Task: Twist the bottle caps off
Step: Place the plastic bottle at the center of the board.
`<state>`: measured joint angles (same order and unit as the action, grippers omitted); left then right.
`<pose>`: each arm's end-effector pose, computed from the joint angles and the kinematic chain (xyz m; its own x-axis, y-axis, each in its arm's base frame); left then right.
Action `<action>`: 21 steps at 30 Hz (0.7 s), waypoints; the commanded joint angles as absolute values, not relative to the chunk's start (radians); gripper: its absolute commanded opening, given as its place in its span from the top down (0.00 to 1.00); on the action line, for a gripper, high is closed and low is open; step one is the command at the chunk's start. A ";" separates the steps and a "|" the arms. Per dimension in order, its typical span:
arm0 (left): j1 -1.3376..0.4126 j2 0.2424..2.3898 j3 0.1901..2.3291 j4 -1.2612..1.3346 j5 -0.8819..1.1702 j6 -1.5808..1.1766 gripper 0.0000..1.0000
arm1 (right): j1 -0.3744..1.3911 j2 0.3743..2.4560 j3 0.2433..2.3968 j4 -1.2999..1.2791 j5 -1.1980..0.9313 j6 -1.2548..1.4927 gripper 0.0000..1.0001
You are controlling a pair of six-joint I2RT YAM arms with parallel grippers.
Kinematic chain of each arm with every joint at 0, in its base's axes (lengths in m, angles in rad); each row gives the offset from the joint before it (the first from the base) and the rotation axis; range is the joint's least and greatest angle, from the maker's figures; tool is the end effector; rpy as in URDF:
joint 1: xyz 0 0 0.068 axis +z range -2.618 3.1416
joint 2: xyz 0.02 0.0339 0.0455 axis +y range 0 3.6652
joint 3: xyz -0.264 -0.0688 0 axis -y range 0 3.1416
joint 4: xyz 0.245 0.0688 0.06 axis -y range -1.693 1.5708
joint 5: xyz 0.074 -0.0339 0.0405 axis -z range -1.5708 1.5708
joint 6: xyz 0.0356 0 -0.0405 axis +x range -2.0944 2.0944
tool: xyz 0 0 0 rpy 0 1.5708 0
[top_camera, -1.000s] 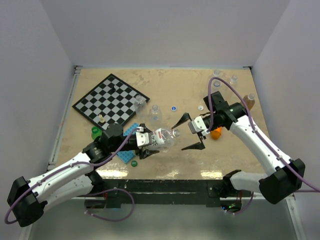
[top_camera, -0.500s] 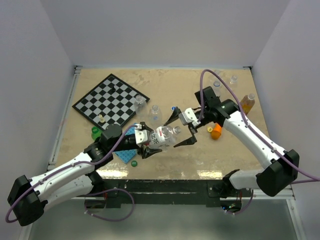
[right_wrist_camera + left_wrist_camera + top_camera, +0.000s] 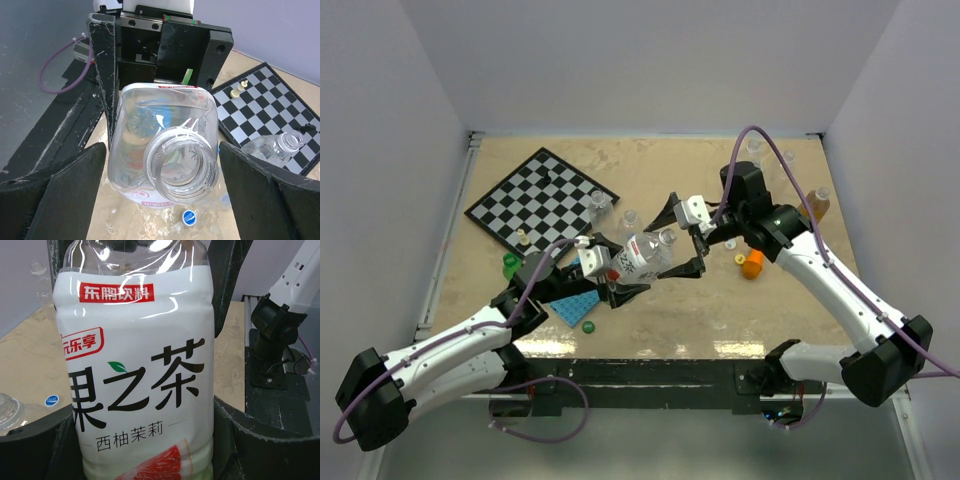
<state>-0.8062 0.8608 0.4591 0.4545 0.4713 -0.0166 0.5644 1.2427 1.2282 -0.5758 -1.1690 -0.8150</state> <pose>0.1285 -0.1573 0.2787 0.0206 -0.0429 -0.9989 0.9573 0.2889 0.0074 0.1969 0.1635 0.3709 0.2998 -0.1470 -0.9426 -0.9288 -0.2706 -0.2532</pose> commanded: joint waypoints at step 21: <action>-0.808 0.879 0.459 0.603 0.502 -0.041 1.00 | 0.577 1.218 1.189 -0.428 -1.226 -0.612 0.61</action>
